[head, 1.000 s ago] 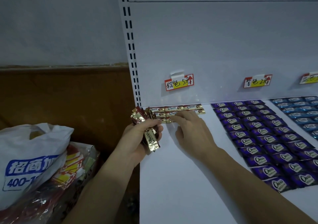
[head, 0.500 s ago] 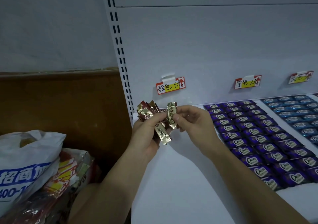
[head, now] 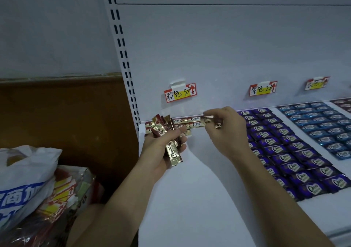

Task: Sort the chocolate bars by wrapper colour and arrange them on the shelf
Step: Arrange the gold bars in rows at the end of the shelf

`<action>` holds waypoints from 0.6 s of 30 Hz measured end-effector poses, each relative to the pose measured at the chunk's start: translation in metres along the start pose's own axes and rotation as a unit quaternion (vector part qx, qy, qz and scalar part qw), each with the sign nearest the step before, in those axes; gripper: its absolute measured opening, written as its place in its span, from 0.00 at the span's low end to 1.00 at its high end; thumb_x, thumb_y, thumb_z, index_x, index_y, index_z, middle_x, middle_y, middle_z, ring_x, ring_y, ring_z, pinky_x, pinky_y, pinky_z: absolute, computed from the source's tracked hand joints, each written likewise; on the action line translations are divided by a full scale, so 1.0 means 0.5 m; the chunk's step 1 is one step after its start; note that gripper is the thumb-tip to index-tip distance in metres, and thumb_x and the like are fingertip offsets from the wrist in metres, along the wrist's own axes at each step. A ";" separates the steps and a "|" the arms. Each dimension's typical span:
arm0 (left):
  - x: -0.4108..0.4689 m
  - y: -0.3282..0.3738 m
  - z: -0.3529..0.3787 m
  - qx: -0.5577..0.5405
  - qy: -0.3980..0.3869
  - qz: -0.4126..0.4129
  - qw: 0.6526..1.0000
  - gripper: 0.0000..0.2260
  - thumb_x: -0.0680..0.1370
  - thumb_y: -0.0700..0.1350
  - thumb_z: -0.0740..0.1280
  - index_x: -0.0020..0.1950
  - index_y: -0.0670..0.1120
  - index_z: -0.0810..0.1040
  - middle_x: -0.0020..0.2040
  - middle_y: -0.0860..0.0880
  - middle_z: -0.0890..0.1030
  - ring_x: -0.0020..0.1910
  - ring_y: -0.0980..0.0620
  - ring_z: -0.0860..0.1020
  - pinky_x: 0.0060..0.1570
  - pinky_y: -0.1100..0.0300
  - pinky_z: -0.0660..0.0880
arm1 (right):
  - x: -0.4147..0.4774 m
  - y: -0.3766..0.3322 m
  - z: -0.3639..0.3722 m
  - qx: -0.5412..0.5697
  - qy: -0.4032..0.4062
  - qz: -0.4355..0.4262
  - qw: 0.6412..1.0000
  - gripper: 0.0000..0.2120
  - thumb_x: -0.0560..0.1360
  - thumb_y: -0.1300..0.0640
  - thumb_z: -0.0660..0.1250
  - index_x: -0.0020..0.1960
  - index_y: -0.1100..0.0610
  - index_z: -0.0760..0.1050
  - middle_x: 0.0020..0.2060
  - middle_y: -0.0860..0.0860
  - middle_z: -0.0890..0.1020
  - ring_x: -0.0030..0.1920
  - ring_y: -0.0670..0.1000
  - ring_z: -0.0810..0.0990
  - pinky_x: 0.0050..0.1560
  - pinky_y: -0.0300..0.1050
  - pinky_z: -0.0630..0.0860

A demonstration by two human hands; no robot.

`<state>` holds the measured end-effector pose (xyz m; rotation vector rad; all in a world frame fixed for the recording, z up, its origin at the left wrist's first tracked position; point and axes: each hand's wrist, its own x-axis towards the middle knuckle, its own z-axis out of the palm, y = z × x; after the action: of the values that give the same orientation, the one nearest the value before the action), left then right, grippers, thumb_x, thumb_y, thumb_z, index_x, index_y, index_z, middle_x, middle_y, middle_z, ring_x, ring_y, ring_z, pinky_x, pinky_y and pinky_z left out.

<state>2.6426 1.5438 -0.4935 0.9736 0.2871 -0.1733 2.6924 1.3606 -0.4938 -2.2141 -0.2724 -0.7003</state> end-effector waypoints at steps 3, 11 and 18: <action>-0.002 -0.001 0.002 0.016 -0.003 0.003 1.000 0.13 0.74 0.37 0.74 0.58 0.36 0.83 0.51 0.42 0.86 0.38 0.51 0.83 0.41 0.58 0.82 | -0.005 -0.008 -0.003 0.014 -0.005 -0.007 1.000 0.16 0.69 0.65 0.72 0.56 0.55 0.79 0.38 0.45 0.81 0.39 0.45 0.79 0.43 0.30 0.71; 0.001 0.000 0.000 -0.013 0.007 -0.005 1.000 0.15 0.75 0.34 0.73 0.60 0.33 0.78 0.45 0.41 0.84 0.39 0.47 0.83 0.38 0.56 0.82 | -0.012 0.023 0.024 -0.140 -0.048 -0.067 0.987 0.10 0.72 0.66 0.73 0.50 0.54 0.86 0.44 0.51 0.82 0.46 0.55 0.79 0.43 0.49 0.77; 0.001 0.002 -0.002 -0.027 -0.006 -0.006 1.000 0.09 0.75 0.33 0.72 0.54 0.37 0.79 0.41 0.41 0.82 0.39 0.47 0.83 0.39 0.55 0.82 | -0.027 0.027 0.047 -0.258 -0.094 -0.057 0.960 0.15 0.68 0.71 0.67 0.48 0.57 0.84 0.40 0.54 0.82 0.43 0.60 0.78 0.36 0.48 0.69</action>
<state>2.6432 1.5451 -0.4931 0.9166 0.2859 -0.1809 2.6960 1.3692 -0.5228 -2.7890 -0.3453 -0.6790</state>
